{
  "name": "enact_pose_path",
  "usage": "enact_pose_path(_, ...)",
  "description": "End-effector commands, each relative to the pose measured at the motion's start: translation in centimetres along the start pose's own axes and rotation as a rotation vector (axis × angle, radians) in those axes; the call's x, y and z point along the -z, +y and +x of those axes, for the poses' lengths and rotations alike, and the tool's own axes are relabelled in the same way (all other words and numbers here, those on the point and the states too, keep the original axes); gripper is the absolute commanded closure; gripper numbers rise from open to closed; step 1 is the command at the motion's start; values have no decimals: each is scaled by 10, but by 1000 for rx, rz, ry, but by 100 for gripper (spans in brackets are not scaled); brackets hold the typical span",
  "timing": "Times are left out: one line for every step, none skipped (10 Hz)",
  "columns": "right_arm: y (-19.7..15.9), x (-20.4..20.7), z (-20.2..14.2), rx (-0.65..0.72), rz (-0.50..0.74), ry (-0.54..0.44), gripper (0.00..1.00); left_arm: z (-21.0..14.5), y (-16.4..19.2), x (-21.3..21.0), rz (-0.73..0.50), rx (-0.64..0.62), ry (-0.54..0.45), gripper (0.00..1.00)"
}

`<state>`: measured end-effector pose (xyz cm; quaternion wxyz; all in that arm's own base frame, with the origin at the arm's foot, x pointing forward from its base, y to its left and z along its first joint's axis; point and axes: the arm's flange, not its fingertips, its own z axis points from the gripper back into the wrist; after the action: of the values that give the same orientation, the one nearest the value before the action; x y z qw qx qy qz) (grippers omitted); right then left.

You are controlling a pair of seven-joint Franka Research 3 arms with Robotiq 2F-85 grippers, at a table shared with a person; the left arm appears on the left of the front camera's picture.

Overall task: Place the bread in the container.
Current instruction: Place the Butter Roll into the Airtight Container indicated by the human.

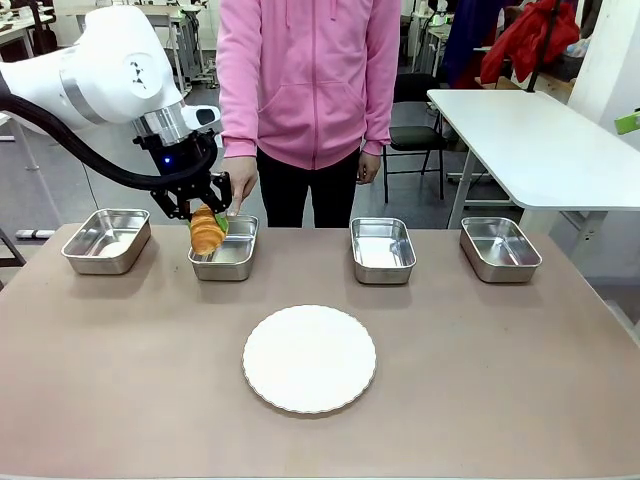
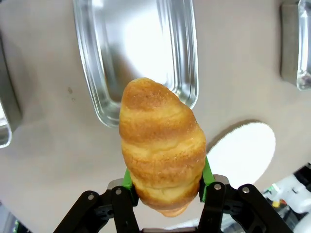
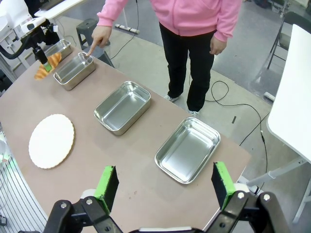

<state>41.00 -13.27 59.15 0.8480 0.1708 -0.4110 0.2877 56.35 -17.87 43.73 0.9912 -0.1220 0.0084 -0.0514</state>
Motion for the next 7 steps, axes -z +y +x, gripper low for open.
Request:
enact_pose_path(-1, 0, -1, -19, 12, -27, 0, 15, -1, 16, 11, 42, -29, 45)
enact_pose_path(-1, 0, -1, -19, 12, -27, 0, 27, 2, 22, 9, 58, -14, 45)
enact_pose_path(-1, 0, -1, -19, 12, -27, 0, 35, 7, 28, 20, 55, -13, 45)
enact_pose_path(-1, 0, -1, -19, 12, -27, 0, 41, 10, 32, 47, 44, -18, 45)
enact_pose_path(-1, 0, -1, -19, 12, -27, 0, 49, 14, 35, 52, 40, -22, 45)
enact_pose_path(-1, 0, -1, -19, 12, -27, 0, 57, 17, 38, 75, 40, -11, 45)
enact_pose_path(-1, 0, -1, -19, 12, -27, 0, 62, 20, 42, 73, 39, -2, 45)
